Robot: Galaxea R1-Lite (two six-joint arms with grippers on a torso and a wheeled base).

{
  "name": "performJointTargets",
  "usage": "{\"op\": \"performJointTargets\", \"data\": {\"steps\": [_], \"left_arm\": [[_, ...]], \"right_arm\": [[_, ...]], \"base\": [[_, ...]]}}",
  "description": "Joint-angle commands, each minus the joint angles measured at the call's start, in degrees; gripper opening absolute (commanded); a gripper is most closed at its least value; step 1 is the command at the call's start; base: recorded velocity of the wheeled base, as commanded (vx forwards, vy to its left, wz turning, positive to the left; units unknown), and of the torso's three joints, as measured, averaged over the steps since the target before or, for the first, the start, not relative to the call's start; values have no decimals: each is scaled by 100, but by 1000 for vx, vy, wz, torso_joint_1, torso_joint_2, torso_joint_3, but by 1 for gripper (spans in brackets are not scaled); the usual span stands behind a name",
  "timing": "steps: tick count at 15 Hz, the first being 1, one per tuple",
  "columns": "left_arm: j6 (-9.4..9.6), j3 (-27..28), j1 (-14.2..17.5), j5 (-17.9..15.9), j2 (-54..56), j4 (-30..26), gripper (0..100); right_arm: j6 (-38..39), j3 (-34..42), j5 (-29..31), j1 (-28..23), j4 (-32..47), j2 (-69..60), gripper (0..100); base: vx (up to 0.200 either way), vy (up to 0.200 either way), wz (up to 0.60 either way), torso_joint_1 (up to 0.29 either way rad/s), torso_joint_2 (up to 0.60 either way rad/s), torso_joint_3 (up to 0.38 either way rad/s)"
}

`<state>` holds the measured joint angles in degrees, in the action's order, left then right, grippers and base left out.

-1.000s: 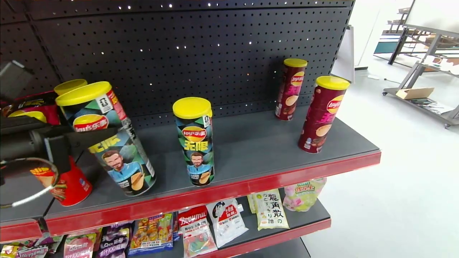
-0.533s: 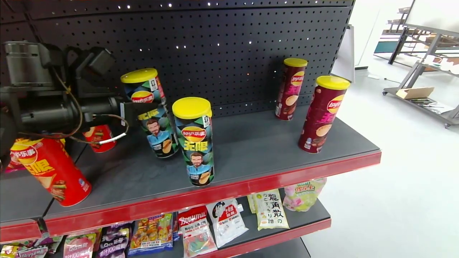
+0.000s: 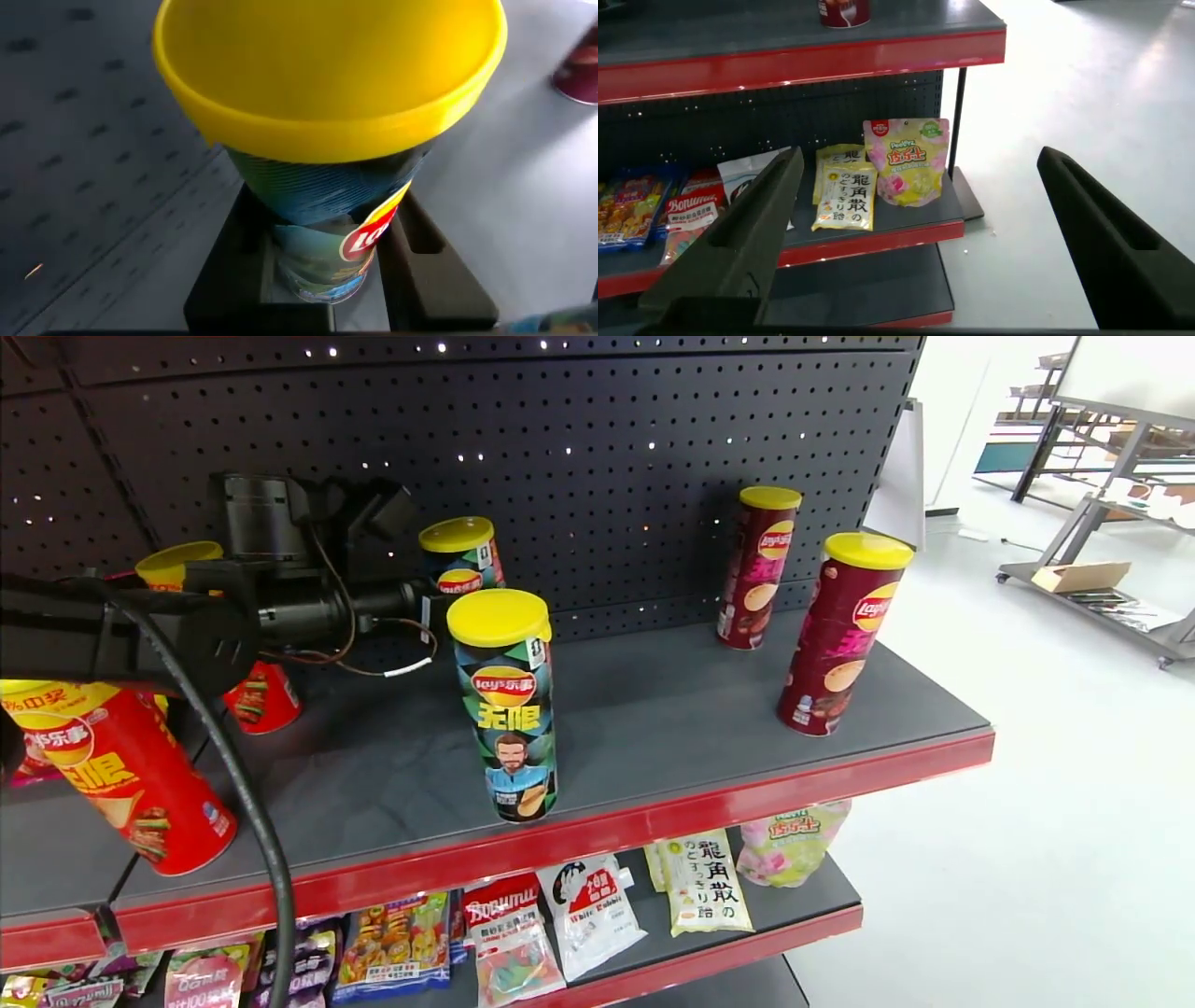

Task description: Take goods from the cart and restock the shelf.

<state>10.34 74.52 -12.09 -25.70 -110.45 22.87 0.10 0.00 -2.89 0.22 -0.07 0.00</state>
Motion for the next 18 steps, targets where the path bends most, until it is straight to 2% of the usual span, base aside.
{"op": "performJointTargets", "data": {"steps": [1,7,10,15,18], "left_arm": [[12,282,-109,-102,-320,-2,0],[30,449,-144,-93,-434,-2,0],[188,458,-135,-93,-460,-2,0],[188,634,-144,-137,-592,-19,0],[179,915,-144,-164,-759,-28,0]], "right_arm": [[-1,0,-1,-4,-1,9,100],[-1,0,-1,4,-1,9,100],[-1,0,-1,4,-1,9,100],[-1,0,-1,4,-1,9,100],[-1,0,-1,4,-1,0,100]], "base": [[0,0,0,0,0,0],[0,0,0,0,0,0],[0,0,0,0,0,0],[0,0,0,0,0,0],[0,0,0,0,0,0]]}}
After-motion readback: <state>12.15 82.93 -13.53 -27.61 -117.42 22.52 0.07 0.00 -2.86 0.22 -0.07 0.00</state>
